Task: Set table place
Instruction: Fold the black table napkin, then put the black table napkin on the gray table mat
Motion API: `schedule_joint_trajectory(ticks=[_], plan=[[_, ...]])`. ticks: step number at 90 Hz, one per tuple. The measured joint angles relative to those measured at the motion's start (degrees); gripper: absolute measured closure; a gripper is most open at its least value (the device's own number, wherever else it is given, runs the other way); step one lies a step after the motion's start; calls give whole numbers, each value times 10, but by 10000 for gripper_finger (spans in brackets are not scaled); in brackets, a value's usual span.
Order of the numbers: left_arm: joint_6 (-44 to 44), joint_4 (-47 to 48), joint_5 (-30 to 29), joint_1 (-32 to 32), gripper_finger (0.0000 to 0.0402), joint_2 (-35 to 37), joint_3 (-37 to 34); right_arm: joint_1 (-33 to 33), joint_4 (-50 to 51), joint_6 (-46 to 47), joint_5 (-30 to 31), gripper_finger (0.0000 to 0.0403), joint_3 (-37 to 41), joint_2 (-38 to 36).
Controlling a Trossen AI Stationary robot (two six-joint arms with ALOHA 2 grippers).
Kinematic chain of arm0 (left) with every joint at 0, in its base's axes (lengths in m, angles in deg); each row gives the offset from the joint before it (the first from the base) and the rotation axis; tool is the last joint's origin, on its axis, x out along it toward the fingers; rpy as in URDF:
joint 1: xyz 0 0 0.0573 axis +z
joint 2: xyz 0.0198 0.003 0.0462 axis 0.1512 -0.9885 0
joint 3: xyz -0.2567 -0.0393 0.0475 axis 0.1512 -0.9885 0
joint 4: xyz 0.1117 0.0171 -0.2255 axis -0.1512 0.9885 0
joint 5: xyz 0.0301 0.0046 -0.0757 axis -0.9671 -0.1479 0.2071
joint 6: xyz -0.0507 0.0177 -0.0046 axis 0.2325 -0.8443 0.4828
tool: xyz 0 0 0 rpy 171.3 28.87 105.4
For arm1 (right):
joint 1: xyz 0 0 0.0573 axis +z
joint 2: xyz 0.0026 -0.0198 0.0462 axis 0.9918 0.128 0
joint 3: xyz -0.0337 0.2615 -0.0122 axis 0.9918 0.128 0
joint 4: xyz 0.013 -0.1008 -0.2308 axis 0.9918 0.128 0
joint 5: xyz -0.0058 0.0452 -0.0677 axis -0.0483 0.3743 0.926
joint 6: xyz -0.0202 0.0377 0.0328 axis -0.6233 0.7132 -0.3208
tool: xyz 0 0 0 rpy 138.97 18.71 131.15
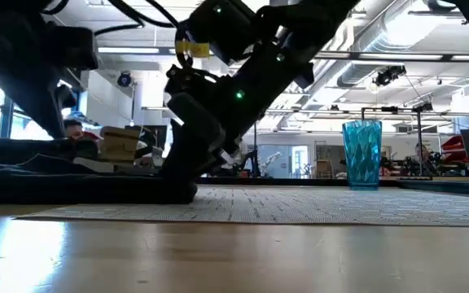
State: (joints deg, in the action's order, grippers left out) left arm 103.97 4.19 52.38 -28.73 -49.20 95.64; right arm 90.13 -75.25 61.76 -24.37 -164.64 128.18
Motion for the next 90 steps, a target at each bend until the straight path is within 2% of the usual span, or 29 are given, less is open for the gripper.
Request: schedule_joint_trajectory(ticks=[13,23,40,52,65,77,90], plan=[[68,-42,11,-30,401,-1,-60,0,6,-20,-17,187,-8,0],[115,-50,9,-58,401,-1,-94,0,69,-22,-21,187,-6,0],[183,-68,-21,-108,401,1,-121,0,115,-11,-17,187,-9,-2],[186,-68,-37,-119,401,3,-112,0,120,-11,-17,187,-18,-1],[173,-41,-36,-121,401,9,-63,0,172,-20,-18,187,-65,1],[146,-26,-61,-120,401,11,-19,4,191,-26,-20,187,-109,1],[125,-29,-94,-120,401,11,-3,19,200,-22,-19,187,-121,0]])
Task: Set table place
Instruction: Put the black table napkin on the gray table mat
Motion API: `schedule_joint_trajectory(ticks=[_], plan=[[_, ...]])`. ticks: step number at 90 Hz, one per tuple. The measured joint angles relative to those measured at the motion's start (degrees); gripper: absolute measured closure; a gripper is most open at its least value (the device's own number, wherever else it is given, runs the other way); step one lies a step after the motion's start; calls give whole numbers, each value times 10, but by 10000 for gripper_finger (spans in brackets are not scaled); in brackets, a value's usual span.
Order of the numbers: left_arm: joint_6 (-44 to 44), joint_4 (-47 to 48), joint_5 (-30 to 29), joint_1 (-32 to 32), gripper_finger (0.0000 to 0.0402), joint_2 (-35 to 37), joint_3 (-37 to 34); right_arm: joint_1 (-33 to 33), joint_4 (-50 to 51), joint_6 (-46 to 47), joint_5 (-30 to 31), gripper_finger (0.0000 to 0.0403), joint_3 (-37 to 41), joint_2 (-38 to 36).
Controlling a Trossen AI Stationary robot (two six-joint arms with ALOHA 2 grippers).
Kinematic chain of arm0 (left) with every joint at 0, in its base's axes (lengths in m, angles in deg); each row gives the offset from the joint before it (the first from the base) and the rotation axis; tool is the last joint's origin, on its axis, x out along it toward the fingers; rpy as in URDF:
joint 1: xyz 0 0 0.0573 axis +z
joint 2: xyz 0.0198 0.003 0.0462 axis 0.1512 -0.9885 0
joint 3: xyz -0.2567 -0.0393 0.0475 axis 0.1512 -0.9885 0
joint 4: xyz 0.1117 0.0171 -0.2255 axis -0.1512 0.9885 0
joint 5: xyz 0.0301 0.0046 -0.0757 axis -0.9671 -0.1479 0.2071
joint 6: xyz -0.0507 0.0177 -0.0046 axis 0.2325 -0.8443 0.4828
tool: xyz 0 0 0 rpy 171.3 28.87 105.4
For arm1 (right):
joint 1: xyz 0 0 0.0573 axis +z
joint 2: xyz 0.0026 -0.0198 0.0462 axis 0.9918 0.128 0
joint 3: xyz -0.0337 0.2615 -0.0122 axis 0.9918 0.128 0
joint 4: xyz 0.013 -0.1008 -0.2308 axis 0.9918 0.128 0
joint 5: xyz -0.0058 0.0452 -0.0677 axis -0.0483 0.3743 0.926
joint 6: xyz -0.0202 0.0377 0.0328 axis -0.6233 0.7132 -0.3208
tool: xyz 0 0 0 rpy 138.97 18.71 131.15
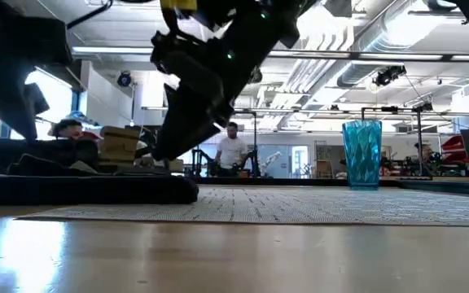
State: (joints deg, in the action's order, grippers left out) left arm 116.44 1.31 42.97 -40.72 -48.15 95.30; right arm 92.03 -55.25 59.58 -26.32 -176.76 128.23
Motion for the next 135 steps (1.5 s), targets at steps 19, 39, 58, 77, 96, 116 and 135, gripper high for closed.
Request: schedule_joint_trajectory(ticks=[19,39,58,77,96,116,135], plan=[[-33,-67,-19,18,401,0,0,39,136,52,4,187,1,-12],[-126,-149,-8,54,401,-34,16,67,159,100,39,187,99,-110],[-245,-137,33,108,401,-146,95,59,33,200,78,187,329,-266],[-365,-142,74,162,401,-279,177,61,-73,313,81,187,499,-341],[-430,-160,80,191,401,-369,233,75,-141,364,85,187,561,-336],[-479,-168,87,213,402,-419,242,93,-143,371,112,187,563,-330],[-515,-170,110,219,402,-422,242,95,-141,371,114,187,563,-330]])
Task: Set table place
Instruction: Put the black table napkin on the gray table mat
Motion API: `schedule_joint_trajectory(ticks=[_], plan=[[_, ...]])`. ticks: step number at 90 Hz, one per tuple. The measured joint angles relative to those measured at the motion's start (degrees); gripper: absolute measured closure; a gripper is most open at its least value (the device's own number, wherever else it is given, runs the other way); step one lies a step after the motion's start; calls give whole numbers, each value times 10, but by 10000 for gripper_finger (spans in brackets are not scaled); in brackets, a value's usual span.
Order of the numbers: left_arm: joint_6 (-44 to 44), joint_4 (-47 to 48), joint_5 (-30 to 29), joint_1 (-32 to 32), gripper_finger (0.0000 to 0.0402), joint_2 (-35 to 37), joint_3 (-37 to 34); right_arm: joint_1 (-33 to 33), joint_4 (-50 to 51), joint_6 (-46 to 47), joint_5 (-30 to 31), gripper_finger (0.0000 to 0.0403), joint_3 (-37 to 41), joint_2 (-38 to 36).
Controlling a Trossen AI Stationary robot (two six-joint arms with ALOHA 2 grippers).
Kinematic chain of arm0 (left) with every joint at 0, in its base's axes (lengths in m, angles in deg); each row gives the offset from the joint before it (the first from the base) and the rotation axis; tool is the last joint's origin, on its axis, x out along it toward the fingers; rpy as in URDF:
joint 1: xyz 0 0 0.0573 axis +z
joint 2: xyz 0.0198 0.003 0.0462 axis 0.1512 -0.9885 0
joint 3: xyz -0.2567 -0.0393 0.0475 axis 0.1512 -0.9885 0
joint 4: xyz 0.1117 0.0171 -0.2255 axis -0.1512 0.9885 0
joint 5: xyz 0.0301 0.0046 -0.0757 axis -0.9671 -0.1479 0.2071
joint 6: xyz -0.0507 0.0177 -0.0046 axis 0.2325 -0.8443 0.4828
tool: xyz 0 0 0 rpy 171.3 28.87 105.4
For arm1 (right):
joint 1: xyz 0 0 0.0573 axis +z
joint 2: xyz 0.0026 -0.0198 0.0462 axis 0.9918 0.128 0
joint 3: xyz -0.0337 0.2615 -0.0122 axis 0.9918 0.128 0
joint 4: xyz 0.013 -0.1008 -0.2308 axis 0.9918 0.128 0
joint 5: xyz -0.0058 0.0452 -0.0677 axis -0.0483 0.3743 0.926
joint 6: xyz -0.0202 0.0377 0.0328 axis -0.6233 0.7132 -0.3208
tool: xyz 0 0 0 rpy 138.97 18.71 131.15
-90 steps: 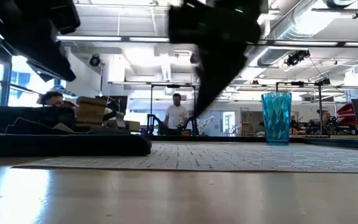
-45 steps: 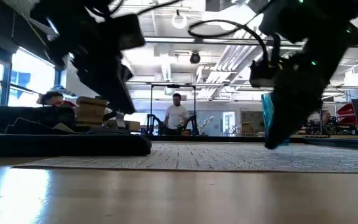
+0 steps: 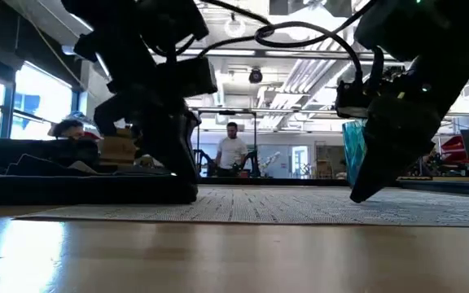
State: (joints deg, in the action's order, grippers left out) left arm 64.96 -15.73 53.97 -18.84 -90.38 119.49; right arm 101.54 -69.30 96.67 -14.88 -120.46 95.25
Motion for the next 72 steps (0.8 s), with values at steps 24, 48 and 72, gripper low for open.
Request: schedule_joint_trajectory(ticks=[24,48,72], plan=[[-16,22,2,9,401,0,0,6,2,0,-2,187,0,0],[-17,-44,-49,28,401,-36,0,6,2,0,-3,187,0,0],[77,-15,-168,62,401,-44,0,8,0,2,-4,187,0,1]])
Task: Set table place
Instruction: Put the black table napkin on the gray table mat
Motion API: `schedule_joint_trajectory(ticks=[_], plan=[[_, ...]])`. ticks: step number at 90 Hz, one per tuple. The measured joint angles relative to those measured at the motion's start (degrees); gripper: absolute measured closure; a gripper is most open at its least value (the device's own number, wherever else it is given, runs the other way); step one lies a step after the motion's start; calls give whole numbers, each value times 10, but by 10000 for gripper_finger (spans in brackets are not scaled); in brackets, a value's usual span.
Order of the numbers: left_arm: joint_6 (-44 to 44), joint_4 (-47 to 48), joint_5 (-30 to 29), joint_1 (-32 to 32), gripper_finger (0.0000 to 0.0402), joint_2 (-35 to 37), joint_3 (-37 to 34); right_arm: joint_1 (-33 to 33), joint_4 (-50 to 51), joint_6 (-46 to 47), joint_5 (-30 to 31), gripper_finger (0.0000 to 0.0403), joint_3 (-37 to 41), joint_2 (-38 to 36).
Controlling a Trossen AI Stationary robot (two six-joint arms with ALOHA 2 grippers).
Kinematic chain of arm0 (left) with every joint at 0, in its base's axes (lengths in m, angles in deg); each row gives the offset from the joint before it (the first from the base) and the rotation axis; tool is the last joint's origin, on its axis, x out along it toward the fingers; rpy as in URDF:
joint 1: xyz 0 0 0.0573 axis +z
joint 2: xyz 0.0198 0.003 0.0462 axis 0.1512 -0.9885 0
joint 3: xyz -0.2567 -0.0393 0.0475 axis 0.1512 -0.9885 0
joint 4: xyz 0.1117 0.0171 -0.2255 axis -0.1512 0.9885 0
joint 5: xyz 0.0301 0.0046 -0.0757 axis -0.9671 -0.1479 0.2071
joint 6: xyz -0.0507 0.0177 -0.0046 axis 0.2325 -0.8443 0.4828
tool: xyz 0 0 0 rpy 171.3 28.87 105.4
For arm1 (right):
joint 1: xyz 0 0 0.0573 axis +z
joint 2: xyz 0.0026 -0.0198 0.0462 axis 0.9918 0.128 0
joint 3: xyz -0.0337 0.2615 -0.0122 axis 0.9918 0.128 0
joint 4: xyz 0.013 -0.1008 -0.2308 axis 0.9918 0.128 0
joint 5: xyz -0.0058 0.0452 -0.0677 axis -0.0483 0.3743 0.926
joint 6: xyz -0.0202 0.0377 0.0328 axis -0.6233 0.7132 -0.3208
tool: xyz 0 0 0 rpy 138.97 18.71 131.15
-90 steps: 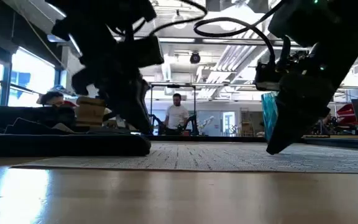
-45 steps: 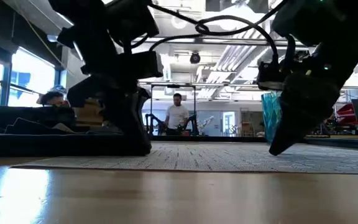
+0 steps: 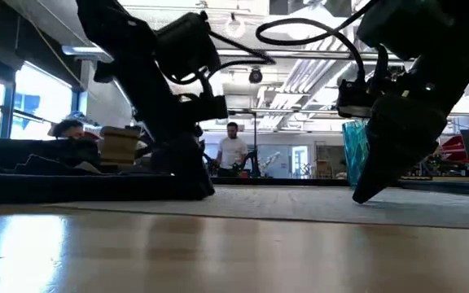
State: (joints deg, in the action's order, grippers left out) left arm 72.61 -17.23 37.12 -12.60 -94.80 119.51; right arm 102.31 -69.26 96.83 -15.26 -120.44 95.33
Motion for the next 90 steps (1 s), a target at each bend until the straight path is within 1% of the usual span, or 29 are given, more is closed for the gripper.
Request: schedule_joint_trajectory(ticks=[16,29,34,42,46,57,61,65,71,75,84,90], plan=[[22,76,-57,21,401,51,-1,0,2,0,-2,187,0,0],[41,106,-50,33,401,96,-2,0,1,0,-1,187,0,0],[52,107,-26,31,401,121,-1,0,1,1,-1,187,0,0],[52,144,38,24,401,160,-1,0,1,11,-2,187,0,0],[53,177,55,21,401,177,-1,1,1,13,-2,187,0,0],[58,296,70,11,401,204,-3,2,1,13,0,187,0,0],[49,328,95,5,401,208,-9,2,1,13,0,187,0,0],[36,346,133,-5,401,210,-19,3,1,13,0,187,0,0],[19,344,192,-20,401,210,-37,3,1,13,0,187,0,0],[5,328,216,-31,401,207,-53,3,0,13,0,187,0,0],[-19,245,220,-60,401,196,-85,3,0,11,2,187,0,0],[-25,190,216,-70,401,184,-94,3,-1,10,3,187,0,0]])
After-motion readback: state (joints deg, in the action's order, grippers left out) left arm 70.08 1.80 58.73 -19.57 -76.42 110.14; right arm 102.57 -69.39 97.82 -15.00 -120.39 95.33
